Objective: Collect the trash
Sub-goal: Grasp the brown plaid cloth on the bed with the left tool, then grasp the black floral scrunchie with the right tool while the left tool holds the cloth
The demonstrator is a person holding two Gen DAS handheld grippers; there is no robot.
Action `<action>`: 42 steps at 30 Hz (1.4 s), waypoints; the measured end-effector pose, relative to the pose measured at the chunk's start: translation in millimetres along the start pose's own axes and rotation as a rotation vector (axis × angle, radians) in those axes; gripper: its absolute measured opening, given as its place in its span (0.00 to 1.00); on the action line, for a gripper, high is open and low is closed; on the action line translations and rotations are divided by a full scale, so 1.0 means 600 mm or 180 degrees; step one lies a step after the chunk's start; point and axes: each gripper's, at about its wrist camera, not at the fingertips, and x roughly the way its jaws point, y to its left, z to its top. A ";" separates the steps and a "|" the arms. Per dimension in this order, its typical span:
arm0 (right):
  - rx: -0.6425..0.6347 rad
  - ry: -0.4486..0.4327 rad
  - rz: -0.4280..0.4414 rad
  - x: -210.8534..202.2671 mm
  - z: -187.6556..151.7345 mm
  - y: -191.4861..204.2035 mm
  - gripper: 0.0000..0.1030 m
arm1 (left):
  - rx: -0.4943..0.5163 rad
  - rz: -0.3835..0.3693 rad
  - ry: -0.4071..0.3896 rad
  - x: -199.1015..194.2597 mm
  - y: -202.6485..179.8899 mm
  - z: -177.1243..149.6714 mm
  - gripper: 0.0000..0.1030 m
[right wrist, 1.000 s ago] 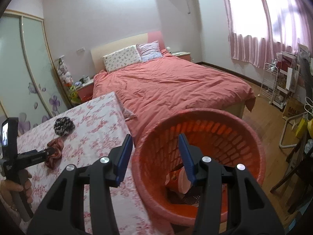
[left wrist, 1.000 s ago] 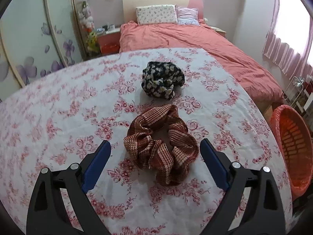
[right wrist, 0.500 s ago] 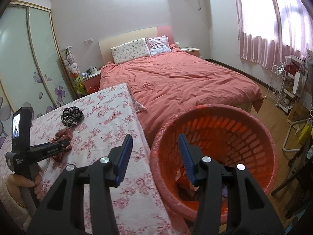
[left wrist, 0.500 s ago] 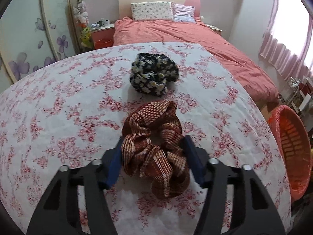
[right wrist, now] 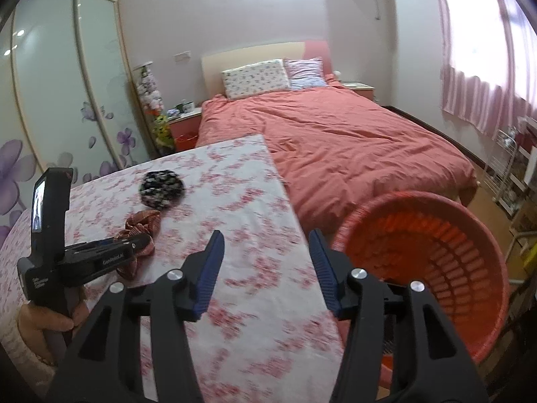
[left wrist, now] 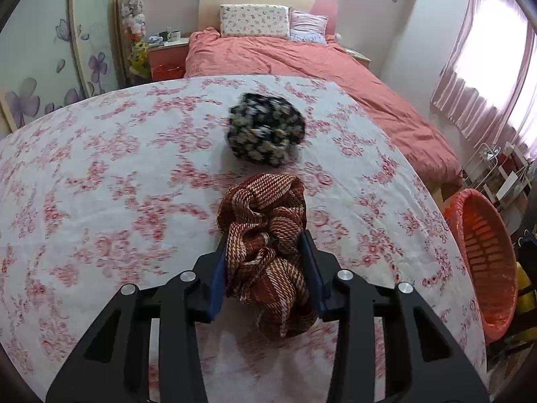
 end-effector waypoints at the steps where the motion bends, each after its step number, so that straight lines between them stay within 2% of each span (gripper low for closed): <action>1: -0.0034 0.0004 0.0031 0.006 0.003 0.012 0.51 | -0.0012 -0.0003 -0.0009 -0.002 0.006 0.001 0.37; 5: -0.0139 0.0060 0.0146 0.033 0.014 0.057 0.52 | -0.0101 0.0027 -0.0072 -0.022 0.049 0.004 0.37; 15: -0.0263 0.0324 0.0474 0.179 0.071 0.210 0.51 | -0.0319 0.0423 -0.0292 -0.068 0.186 0.022 0.37; 18: -0.0265 0.0419 0.0461 0.223 0.085 0.244 0.49 | -0.0407 0.0472 -0.0307 -0.069 0.212 0.027 0.37; 25: -0.0348 0.0620 0.0173 0.308 0.092 0.300 0.45 | -0.0491 0.0512 -0.0314 -0.068 0.246 0.034 0.37; 28: -0.0373 0.0692 0.0074 0.326 0.087 0.300 0.31 | -0.0493 0.0509 -0.0323 -0.070 0.250 0.037 0.37; 29: -0.0371 0.0711 0.0060 0.328 0.086 0.297 0.20 | -0.0493 0.0502 -0.0328 -0.069 0.251 0.038 0.37; 32: -0.0354 0.0714 0.0056 0.325 0.082 0.286 0.11 | -0.0494 0.0485 -0.0335 -0.069 0.246 0.041 0.37; 42: -0.0217 0.0506 0.0140 0.223 0.069 0.223 0.09 | -0.0410 0.0406 -0.0371 -0.087 0.202 0.039 0.37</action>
